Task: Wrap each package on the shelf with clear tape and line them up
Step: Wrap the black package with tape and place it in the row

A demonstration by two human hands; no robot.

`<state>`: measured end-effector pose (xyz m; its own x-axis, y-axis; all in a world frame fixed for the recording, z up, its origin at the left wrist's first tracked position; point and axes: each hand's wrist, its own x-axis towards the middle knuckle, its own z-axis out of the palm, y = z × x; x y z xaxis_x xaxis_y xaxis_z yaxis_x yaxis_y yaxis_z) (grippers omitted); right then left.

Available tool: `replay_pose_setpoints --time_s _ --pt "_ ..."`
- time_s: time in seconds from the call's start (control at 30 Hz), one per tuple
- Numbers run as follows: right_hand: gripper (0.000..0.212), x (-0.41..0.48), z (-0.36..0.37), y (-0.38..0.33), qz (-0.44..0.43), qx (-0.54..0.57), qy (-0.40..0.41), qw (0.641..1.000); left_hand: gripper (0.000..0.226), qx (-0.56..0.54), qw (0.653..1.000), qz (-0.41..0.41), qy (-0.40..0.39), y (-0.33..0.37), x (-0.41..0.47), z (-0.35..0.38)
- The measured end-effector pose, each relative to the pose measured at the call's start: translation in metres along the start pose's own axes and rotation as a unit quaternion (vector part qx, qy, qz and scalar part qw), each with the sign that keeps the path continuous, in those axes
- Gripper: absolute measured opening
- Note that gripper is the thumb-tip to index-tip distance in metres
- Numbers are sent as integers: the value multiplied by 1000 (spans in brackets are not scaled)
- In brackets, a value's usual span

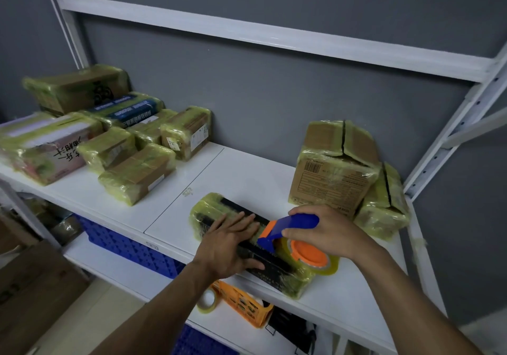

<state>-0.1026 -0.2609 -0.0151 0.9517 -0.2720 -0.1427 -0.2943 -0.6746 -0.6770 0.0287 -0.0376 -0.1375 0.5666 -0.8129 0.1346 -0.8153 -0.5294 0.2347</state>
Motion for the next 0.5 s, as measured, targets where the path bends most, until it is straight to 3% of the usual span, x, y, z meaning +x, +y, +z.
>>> replay_pose_setpoints --time_s 0.27,0.5 --pt "38 -3 -8 -5 -10 18 8 1000 105 -8 1000 -2 13 -19 4 -6" --pt "60 7 -3 -7 -18 -30 2 999 107 -3 1000 -10 -24 -51 6 -24"
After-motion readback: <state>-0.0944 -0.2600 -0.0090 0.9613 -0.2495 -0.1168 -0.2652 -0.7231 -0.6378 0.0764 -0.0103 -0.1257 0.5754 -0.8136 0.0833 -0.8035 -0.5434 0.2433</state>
